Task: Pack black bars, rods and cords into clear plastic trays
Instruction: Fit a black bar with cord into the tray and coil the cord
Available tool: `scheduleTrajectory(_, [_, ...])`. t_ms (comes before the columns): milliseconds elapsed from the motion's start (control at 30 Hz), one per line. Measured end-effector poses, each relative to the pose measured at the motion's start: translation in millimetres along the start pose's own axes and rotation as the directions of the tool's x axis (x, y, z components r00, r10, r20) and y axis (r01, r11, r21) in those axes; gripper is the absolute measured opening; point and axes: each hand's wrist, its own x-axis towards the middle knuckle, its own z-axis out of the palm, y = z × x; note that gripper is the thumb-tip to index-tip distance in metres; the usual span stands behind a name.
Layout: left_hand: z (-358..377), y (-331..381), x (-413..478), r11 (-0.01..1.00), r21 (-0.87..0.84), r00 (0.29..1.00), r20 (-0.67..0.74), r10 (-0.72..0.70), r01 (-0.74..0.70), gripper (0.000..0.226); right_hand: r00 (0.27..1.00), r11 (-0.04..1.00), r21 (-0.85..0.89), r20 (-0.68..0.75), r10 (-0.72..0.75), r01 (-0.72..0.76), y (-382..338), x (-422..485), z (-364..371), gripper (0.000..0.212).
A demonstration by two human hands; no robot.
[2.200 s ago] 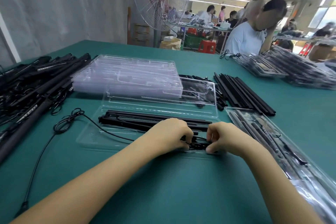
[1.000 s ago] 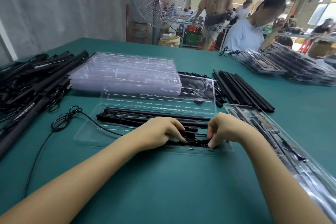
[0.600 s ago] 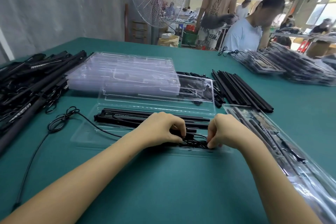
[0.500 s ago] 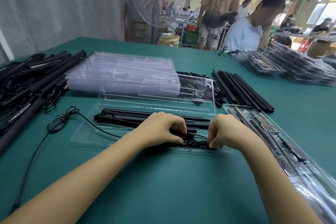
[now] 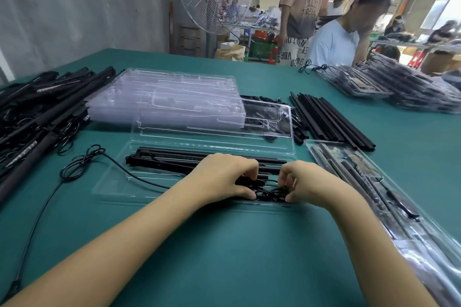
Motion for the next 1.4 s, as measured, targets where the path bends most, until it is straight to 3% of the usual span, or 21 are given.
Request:
scheduleTrajectory(233, [6, 6, 0, 1.000, 0.027, 1.000, -0.028, -0.001, 0.001, 0.035, 0.996, 0.991, -0.132, -0.071, -0.048, 0.038, -7, -4, 2, 0.030])
scheduleTrajectory(467, [8, 2, -1, 0.999, -0.043, 0.999, -0.023, -0.033, 0.032, 0.030, 0.996, 0.995, 0.047, -0.045, -0.081, 0.083, 3, -10, -1, 0.042])
scheduleTrajectory(667, [8, -3, -4, 0.997, -0.074, 1.000, -0.006, -0.002, 0.001, 0.032, 0.995, 0.987, 0.135, -0.061, -0.081, 0.088, 8, -12, -4, 0.027])
scheduleTrajectory(933, [11, -8, -9, 0.997, -0.045, 0.998, -0.031, 0.057, -0.059, 0.036, 0.997, 0.999, 0.014, -0.055, -0.050, 0.051, -5, -5, 3, 0.034])
scheduleTrajectory(1167, [12, -6, -13, 0.994, -0.031, 0.991, -0.083, 0.106, -0.109, 0.038, 0.999, 0.999, 0.035, -0.040, -0.002, 0.003, -7, 1, 7, 0.030])
scheduleTrajectory(1400, [9, -2, -9, 0.996, -0.069, 0.997, -0.057, 0.053, -0.057, 0.033, 1.000, 0.996, 0.094, -0.031, -0.004, 0.007, -4, 2, 6, 0.027])
